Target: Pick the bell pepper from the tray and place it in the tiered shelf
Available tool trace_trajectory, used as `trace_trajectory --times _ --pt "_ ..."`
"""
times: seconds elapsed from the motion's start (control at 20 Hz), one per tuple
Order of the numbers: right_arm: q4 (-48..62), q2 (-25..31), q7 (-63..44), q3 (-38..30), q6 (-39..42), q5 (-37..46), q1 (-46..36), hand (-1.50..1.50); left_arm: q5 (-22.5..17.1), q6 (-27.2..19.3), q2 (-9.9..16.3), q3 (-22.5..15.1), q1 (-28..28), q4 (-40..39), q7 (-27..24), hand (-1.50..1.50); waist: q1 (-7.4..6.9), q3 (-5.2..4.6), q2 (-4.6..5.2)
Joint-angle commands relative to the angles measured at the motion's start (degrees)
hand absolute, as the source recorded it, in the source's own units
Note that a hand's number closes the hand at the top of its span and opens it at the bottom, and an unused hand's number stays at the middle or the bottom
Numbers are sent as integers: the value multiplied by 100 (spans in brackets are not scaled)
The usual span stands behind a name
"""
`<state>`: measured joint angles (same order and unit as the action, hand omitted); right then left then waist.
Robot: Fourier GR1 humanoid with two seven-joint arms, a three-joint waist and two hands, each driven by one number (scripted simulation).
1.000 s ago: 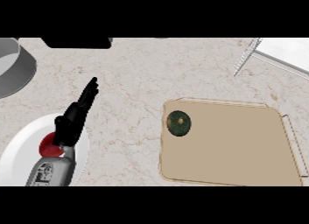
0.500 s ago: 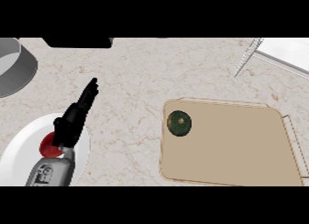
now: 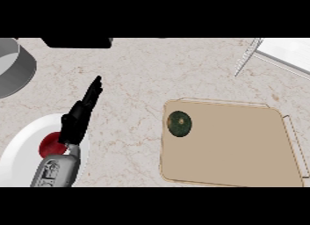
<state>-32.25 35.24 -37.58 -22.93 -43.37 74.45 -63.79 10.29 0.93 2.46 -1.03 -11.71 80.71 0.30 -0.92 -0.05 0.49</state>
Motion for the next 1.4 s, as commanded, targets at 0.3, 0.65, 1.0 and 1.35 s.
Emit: trace_trajectory --times 0.3,0.65,1.0,1.35 --pt "-351 37 -672 -79 -157 62 339 -150 -46 -4 59 118 -103 43 135 0 66 5 -38" --pt "-1005 -277 -321 -231 -256 -716 368 -150 -26 42 8 -55 384 406 80 0 46 6 -52" --pt "-1875 33 -97 -258 286 -1392 537 -150 -55 143 158 27 431 467 127 0 90 5 -72" --pt "-2902 195 -600 -628 -319 -1358 404 -150 -101 129 136 150 256 -36 -53 0 201 -1 -87"
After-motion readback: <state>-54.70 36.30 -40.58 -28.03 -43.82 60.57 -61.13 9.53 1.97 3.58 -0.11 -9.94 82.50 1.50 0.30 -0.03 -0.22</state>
